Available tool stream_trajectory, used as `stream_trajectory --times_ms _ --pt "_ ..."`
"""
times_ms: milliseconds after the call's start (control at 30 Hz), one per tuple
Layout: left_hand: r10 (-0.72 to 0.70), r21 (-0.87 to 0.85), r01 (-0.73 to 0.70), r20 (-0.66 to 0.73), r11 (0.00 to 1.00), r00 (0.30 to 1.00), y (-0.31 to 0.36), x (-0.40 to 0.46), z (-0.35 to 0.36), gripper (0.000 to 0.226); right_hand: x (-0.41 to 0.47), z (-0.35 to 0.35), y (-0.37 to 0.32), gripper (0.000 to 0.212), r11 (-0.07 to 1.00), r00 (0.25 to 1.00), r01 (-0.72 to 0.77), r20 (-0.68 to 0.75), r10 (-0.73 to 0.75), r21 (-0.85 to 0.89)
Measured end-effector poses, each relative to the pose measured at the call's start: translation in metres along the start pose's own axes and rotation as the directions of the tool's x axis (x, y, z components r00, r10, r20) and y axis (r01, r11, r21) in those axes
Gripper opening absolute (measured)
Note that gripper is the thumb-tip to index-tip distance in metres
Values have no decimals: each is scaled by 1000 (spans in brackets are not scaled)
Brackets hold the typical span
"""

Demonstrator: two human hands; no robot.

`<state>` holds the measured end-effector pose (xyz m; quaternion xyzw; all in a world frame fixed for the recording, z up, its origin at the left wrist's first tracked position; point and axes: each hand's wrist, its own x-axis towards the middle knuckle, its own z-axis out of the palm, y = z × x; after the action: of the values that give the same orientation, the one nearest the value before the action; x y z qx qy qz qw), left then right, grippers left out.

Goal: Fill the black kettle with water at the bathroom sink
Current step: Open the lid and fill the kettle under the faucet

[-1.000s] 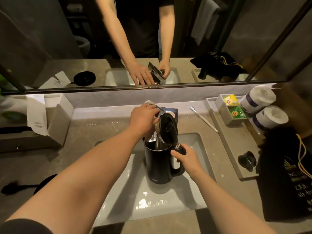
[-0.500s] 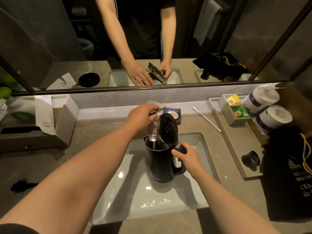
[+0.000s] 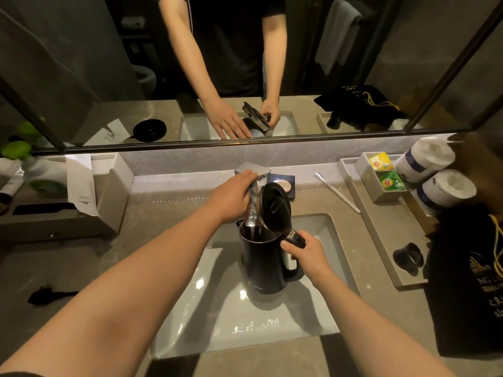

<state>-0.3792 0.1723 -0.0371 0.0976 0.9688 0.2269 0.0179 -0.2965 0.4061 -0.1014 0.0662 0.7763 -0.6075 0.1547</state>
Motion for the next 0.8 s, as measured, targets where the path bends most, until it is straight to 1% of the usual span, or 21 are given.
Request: stream_trajectory --times_ms 133,300,633,800 --pt "-11 8 11 -2 1000 1000 1 -2 -2 56 0 1 0 11 1000 1000 0 -9 -1 -21" --pt "-11 19 11 28 1000 1000 3 -6 -4 63 -1 2 -1 11 1000 1000 1 -16 -2 -27" --pt "-7 30 6 35 1000 999 6 -8 -6 66 -1 6 1 12 1000 1000 -8 -20 7 -23" --pt "24 39 -25 38 999 999 2 -6 -7 67 -1 9 0 15 1000 1000 -15 -16 15 -4"
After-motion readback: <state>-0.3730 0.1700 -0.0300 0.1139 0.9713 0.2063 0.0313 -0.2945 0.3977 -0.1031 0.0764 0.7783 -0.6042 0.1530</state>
